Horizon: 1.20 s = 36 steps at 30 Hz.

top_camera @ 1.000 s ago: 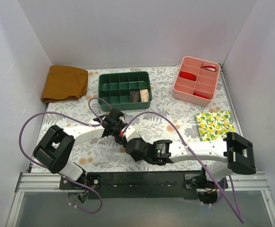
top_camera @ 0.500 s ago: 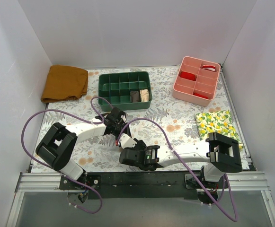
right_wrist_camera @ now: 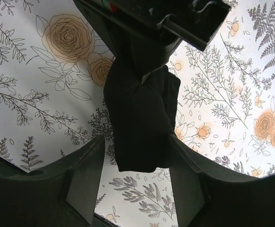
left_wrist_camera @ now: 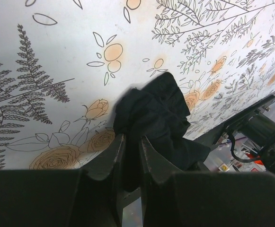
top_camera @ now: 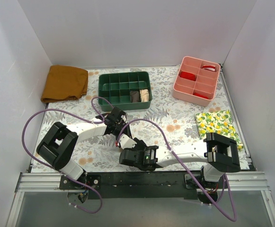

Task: Roll the underwear
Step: Roll the underwear to the center of the board.

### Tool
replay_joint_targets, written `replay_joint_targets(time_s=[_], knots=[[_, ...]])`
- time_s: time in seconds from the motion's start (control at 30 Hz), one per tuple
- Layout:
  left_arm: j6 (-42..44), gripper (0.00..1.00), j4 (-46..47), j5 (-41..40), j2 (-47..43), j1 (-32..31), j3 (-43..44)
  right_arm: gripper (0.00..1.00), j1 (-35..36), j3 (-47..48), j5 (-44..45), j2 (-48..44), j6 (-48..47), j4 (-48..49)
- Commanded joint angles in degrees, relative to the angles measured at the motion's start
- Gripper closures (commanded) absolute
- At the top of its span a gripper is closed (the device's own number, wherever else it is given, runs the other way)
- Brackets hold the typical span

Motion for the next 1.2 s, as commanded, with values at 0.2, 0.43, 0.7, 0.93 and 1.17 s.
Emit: replay_joint_targets(time_s=[0.2,0.43,0.7,0.93,1.17], knots=[[2.3,1.00,-4.0,-1.3,1.8,-0.5,-0.6,0.37,-0.3,-1.2,2.6,4.1,1.0,0.0],[1.8,1.00,-4.0,-1.2,1.7,-0.5,-0.8,0.43,-1.2,-4.0,-0.9,4.2,3.0,2.3],[1.3,1.00,-3.7,-2.0,1.4,-0.5,-0.6,0.78,-4.0,-10.1,-10.9,2.8,8.0,7.7],[-1.1,0.60,-2.9,-5.6,-0.8,-0.4,0.0,0.89,-6.8,-15.2,-19.6,-0.7,13.9,11.2],[-3.9,0.38,-1.5,-8.5,-2.5,0.1,-0.1,0.94,-11.0,-21.5,-27.4,-4.8,15.2,15.7]])
